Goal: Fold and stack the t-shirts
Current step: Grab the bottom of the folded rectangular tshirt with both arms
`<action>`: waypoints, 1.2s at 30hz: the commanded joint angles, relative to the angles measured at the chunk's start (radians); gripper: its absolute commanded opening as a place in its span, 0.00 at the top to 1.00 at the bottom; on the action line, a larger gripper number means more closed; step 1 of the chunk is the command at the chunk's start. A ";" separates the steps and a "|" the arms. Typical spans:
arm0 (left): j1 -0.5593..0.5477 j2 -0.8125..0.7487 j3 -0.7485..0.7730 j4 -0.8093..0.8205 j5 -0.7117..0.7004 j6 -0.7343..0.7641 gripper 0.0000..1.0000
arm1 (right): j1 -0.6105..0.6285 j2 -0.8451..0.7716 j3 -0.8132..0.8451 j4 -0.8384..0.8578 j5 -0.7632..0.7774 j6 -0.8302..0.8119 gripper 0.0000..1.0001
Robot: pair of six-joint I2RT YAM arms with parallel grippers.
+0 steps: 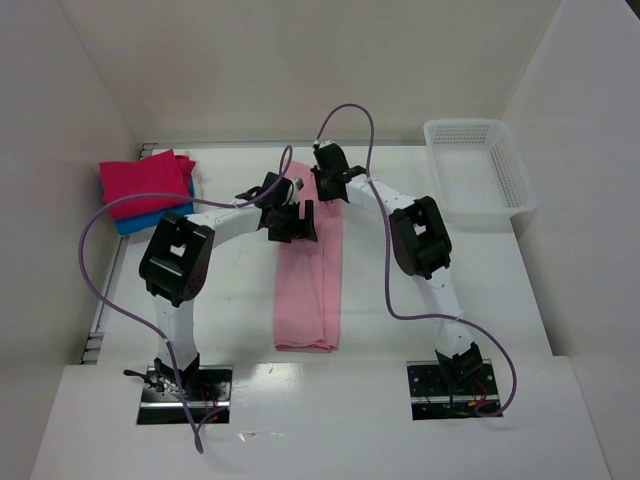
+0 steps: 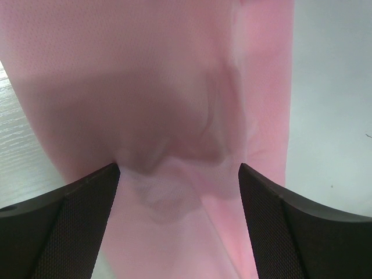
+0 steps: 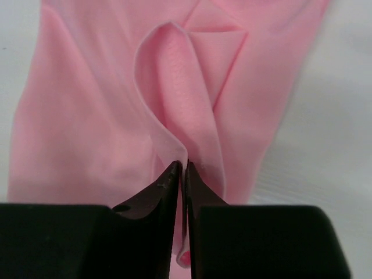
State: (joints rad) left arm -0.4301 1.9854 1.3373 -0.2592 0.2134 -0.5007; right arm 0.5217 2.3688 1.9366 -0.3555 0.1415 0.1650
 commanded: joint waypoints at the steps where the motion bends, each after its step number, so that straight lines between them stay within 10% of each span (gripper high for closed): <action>1: -0.001 0.059 -0.013 -0.028 -0.008 0.005 0.08 | 0.000 -0.014 0.010 -0.008 0.133 0.027 0.86; 12: -0.001 0.078 -0.023 -0.028 -0.008 0.005 0.08 | -0.054 -0.094 -0.150 0.038 0.158 0.082 0.87; 26: -0.001 0.078 -0.023 -0.028 0.001 0.014 0.08 | -0.081 -0.214 -0.119 0.055 0.126 0.085 0.56; 36: -0.001 -0.039 0.020 -0.090 -0.021 0.060 0.06 | -0.081 -0.294 -0.105 0.013 0.075 0.100 0.70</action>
State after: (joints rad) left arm -0.4301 1.9876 1.3491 -0.2632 0.2163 -0.4885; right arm 0.4446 2.1570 1.8053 -0.3296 0.2340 0.2536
